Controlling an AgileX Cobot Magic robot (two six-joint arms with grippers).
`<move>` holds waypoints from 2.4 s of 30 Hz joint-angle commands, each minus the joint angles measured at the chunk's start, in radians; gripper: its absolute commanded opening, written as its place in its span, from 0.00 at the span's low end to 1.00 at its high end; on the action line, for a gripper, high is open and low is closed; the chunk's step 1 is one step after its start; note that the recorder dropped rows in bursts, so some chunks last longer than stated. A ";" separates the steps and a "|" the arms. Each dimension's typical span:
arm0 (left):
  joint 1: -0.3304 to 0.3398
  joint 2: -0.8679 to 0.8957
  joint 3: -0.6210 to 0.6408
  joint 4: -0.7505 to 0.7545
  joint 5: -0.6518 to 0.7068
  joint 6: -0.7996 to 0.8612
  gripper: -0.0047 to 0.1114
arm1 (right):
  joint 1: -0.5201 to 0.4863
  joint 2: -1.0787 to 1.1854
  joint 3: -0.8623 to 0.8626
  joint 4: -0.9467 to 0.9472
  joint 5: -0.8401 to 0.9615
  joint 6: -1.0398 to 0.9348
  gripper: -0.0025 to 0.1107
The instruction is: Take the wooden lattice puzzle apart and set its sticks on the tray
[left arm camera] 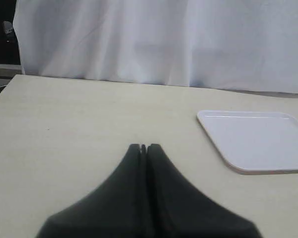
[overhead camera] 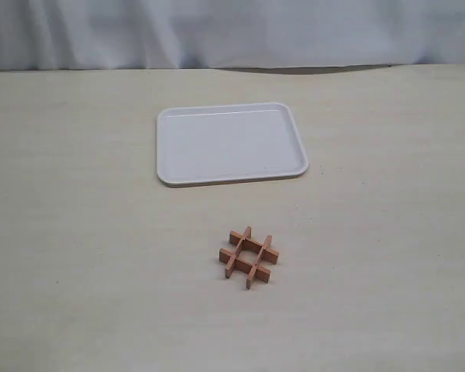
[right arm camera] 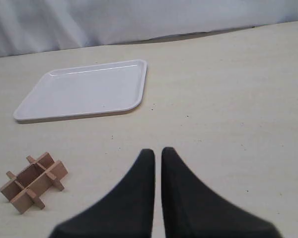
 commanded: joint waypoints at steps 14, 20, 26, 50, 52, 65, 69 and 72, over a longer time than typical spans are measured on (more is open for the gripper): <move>0.001 -0.001 0.003 -0.001 -0.120 0.001 0.04 | 0.001 -0.004 0.002 0.004 -0.002 -0.007 0.06; 0.001 -0.001 0.003 -0.001 -0.527 0.001 0.04 | 0.001 -0.004 0.002 0.004 -0.002 -0.007 0.06; 0.001 -0.001 0.003 0.001 -0.797 -0.150 0.04 | 0.001 -0.004 0.002 0.004 -0.002 -0.007 0.06; 0.001 0.848 -0.469 0.070 -0.270 -0.126 0.04 | 0.001 -0.004 0.002 0.004 -0.002 -0.007 0.06; -0.001 0.979 -0.521 0.070 -0.151 -0.126 0.04 | 0.001 -0.004 0.002 0.004 -0.002 -0.007 0.06; -0.208 1.450 -0.700 0.038 0.180 0.024 0.04 | 0.001 -0.004 0.002 0.004 -0.002 -0.007 0.06; -0.361 1.512 -0.766 0.038 0.273 0.044 0.04 | 0.001 -0.004 0.002 0.004 -0.002 -0.007 0.06; -0.478 1.574 -0.821 0.032 0.345 0.052 0.04 | 0.001 -0.004 0.002 0.004 -0.002 -0.007 0.06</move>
